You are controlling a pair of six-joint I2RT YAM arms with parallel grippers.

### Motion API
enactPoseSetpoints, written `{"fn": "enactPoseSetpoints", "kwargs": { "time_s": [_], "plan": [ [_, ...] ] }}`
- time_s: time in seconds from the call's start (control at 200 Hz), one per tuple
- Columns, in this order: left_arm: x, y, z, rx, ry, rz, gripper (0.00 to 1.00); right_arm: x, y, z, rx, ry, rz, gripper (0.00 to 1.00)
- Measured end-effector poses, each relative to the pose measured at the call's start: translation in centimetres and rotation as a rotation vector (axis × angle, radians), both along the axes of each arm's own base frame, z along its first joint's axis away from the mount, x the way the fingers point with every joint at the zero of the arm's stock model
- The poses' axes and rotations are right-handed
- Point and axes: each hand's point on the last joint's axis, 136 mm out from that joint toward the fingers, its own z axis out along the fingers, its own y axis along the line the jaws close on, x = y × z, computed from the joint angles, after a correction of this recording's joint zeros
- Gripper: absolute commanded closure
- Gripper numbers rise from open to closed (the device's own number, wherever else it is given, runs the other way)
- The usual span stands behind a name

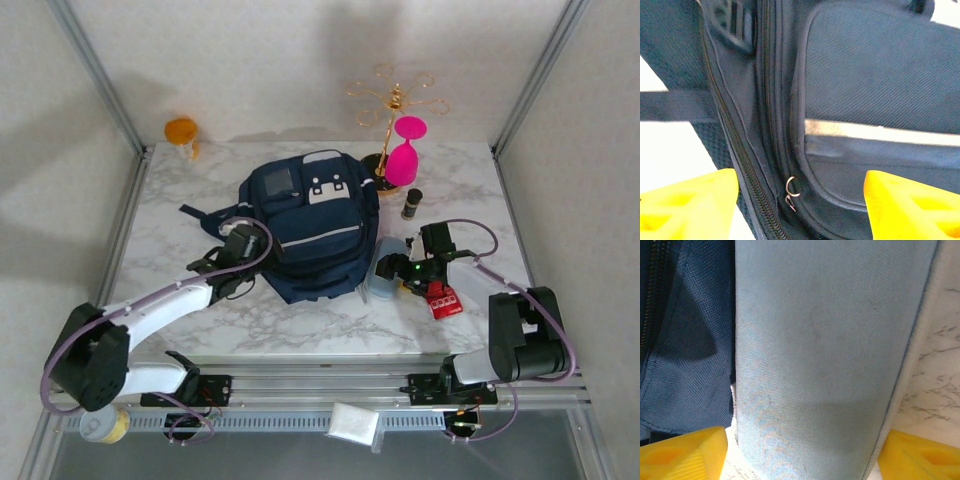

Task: Pack the student bag
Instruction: Pick up the pencil pouch from the middle-right of the table, then open the student bag at the center of the table.

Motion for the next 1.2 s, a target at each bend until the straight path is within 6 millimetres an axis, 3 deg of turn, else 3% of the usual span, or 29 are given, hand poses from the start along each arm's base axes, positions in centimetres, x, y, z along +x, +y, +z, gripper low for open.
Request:
{"fn": "enactPoseSetpoints", "kwargs": {
  "time_s": [0.165,0.25,0.345,0.486,0.606,0.826,1.066,1.197],
  "plan": [
    [0.7,0.1,3.0,0.09,-0.088,-0.052,0.33,0.4,0.1,-0.4,0.005,-0.002,0.002,0.4],
    [0.4,-1.2,3.5,0.135,-0.117,-0.14,0.34,0.6,0.1,-0.6,0.01,-0.004,-0.002,0.55],
    [0.1,-4.3,4.0,0.193,-0.155,-0.303,0.34,0.9,0.1,-0.4,0.025,-0.011,-0.008,0.69],
    [-0.3,-10.3,4.5,0.286,-0.208,-0.567,0.29,1.1,0.1,0.1,0.056,-0.02,-0.009,0.83],
    [-0.4,-14.6,3.6,0.356,-0.224,-0.75,0.27,1.5,-0.1,1.0,0.09,-0.05,-0.018,0.93],
    [-0.1,-17.7,0.3,0.449,-0.184,-0.903,0.26,1.8,-1.5,2.2,0.103,-0.095,-0.063,0.96],
    [3.5,-18.2,-0.7,0.605,-0.207,-0.837,0.3,1.6,-1.7,2.5,0.111,-0.105,-0.071,0.98],
    [4.1,-18.3,-1.4,0.645,-0.199,-0.847,0.33,1.5,-1.8,2.4,0.114,-0.101,-0.074,1.0]
  ]
}}
